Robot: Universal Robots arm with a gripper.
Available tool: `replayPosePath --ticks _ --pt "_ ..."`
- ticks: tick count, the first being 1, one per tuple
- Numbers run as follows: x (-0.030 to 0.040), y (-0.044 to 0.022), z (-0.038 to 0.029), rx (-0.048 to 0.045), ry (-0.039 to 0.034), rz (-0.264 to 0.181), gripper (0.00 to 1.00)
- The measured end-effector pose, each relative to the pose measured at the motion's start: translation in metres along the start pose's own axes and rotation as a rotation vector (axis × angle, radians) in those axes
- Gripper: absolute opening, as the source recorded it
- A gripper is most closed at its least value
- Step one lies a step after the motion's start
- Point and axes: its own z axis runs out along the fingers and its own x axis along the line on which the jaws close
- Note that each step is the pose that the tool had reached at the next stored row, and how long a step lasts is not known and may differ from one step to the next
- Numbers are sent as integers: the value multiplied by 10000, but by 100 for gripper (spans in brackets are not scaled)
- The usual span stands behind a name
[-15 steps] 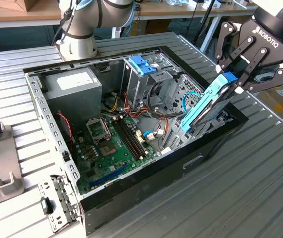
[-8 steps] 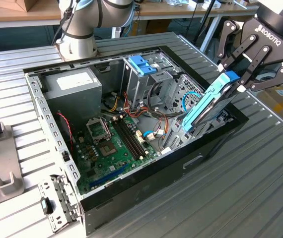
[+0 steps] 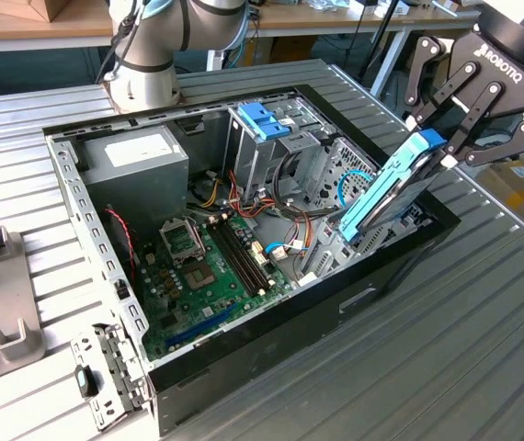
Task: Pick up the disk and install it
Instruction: 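Insert the disk into the insertion slot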
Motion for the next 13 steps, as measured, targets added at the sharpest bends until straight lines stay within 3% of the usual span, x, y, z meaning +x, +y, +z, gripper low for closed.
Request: replayPosePath --ticks 4,13 --pt "-59 -2 6 -10 6 -97 37" --pt "-10 22 4 -12 9 -106 37"
